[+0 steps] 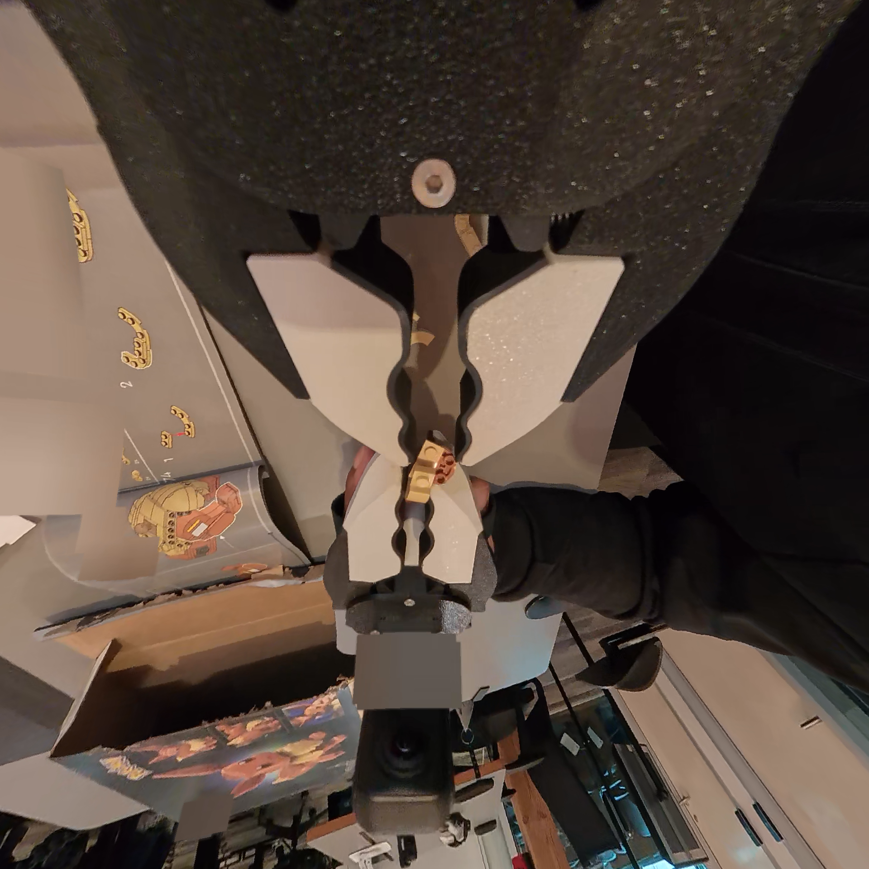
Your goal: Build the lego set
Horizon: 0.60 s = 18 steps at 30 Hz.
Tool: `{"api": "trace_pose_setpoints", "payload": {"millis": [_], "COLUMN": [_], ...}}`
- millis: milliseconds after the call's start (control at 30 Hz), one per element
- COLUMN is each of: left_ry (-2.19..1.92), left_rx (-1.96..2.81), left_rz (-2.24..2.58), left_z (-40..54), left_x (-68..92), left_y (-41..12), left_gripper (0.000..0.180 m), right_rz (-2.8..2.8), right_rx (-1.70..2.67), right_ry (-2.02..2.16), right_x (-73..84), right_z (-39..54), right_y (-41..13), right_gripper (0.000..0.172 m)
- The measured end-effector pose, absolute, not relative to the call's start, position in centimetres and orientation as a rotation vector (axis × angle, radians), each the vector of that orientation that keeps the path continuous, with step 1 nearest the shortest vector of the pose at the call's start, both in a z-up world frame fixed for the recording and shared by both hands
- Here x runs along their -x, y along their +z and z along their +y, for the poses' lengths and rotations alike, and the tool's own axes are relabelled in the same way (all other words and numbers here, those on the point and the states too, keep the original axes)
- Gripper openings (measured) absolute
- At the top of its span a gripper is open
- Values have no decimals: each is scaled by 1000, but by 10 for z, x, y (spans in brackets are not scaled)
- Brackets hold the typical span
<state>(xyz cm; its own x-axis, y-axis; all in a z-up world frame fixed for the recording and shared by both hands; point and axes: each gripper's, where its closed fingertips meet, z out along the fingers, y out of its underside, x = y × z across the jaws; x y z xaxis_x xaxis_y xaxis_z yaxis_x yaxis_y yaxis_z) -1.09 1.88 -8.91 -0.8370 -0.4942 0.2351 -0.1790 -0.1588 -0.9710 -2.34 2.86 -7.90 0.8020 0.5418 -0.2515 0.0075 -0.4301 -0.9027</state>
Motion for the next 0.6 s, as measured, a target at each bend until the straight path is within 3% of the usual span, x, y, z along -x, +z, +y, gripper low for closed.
{"api": "trace_pose_setpoints", "payload": {"millis": [600], "left_ry": [-2299], "left_rx": [727], "left_rz": [1731], "left_z": [18], "left_x": [16], "left_y": [-70], "left_gripper": [7], "right_rz": [-554], "right_rx": [1823], "right_ry": [361], "right_x": [32], "right_z": [30], "right_y": [-65], "right_gripper": [22]}}
